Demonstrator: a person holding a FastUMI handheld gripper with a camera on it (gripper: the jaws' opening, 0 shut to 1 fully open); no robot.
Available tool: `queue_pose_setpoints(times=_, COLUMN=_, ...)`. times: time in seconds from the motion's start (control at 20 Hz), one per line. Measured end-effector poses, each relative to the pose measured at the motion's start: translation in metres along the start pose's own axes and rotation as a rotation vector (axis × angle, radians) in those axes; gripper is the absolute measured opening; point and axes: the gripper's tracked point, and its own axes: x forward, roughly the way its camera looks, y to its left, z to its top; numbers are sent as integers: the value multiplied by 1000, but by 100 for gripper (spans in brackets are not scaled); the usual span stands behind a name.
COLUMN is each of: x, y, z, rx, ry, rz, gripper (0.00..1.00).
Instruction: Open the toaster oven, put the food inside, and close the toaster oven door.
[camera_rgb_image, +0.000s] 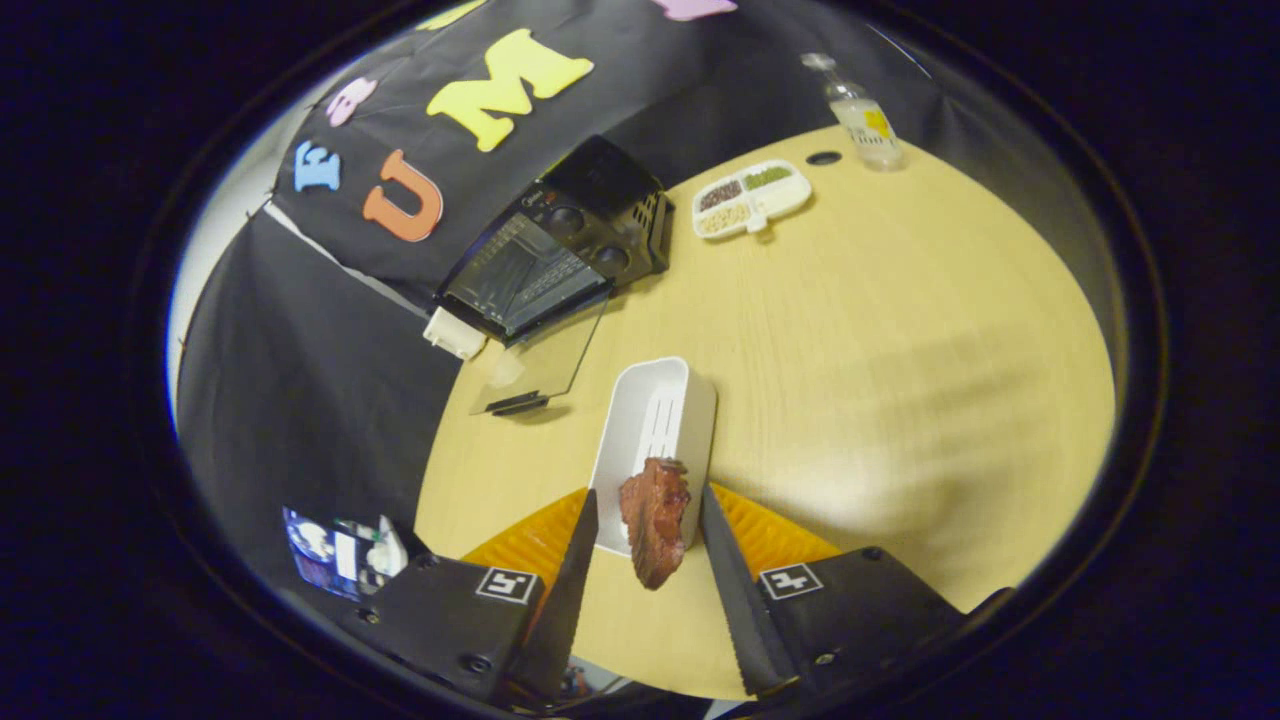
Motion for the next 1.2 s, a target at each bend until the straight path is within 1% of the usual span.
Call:
queue_pose_setpoints(times=0.15, x=-1, y=-4, z=0, rx=84, ry=20, rz=15, gripper=42)
queue_pose_setpoints(times=0.2, x=-2, y=-6, z=-2, rx=103, ry=26, rz=16, gripper=35)
queue_pose_setpoints(times=0.3, x=-4, y=-8, z=-3, rx=133, ry=41, rz=25, gripper=27)
queue_pose_setpoints(times=0.4, x=-3, y=-7, z=-3, rx=125, ry=48, rz=20, gripper=19)
queue_pose_setpoints(times=0.55, x=-9, y=-2, z=2, rx=89, ry=45, rz=10, gripper=17)
queue_pose_setpoints(times=0.75, x=-21, y=20, z=15, rx=42, ry=2, rz=-12, gripper=16)
queue_pose_setpoints(times=0.9, x=-31, y=57, z=29, rx=33, ry=-64, rz=-1, gripper=16)
queue_pose_setpoints(times=1.05, x=-33, y=102, z=39, rx=10, ry=-139, rz=-8, gripper=16)
queue_pose_setpoints(times=1.2, x=-17, y=150, z=46, rx=13, ry=-210, rz=1, gripper=16)
